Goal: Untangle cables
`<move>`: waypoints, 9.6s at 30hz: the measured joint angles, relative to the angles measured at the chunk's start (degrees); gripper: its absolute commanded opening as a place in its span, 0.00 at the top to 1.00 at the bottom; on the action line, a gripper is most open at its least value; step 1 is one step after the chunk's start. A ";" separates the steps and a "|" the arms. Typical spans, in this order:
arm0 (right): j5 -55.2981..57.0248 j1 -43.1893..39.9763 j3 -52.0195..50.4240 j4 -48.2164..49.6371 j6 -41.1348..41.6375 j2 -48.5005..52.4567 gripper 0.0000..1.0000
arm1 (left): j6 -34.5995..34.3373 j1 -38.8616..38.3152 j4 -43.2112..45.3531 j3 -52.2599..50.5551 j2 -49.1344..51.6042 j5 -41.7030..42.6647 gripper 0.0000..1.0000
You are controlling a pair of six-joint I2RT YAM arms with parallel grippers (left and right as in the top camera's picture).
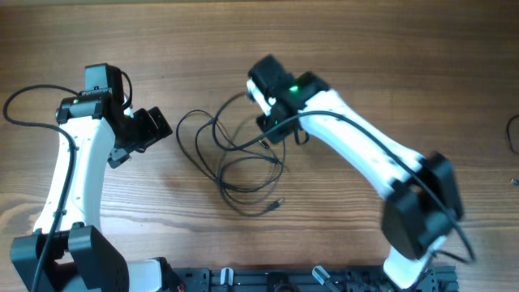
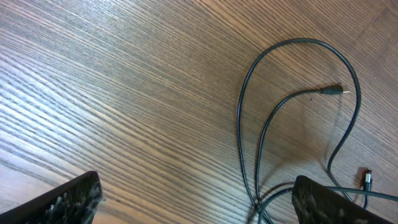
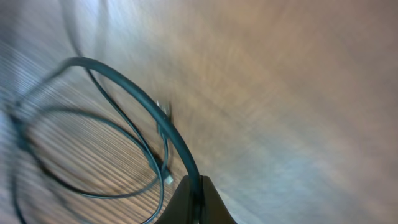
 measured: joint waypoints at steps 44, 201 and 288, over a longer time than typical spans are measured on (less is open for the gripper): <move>-0.55 -78.01 3.85 31.36 3.58 -24.02 0.96 | 0.39 0.00 -2.58 -0.02 0.00 0.02 0.00; 49.33 -1.73 -14.86 19.06 12.04 -36.24 0.96 | 1.90 0.00 -0.24 -0.02 0.00 2.40 0.00; 12.61 -79.30 -21.24 26.38 33.16 7.19 0.96 | 1.90 0.00 -3.30 -0.11 0.00 2.86 0.00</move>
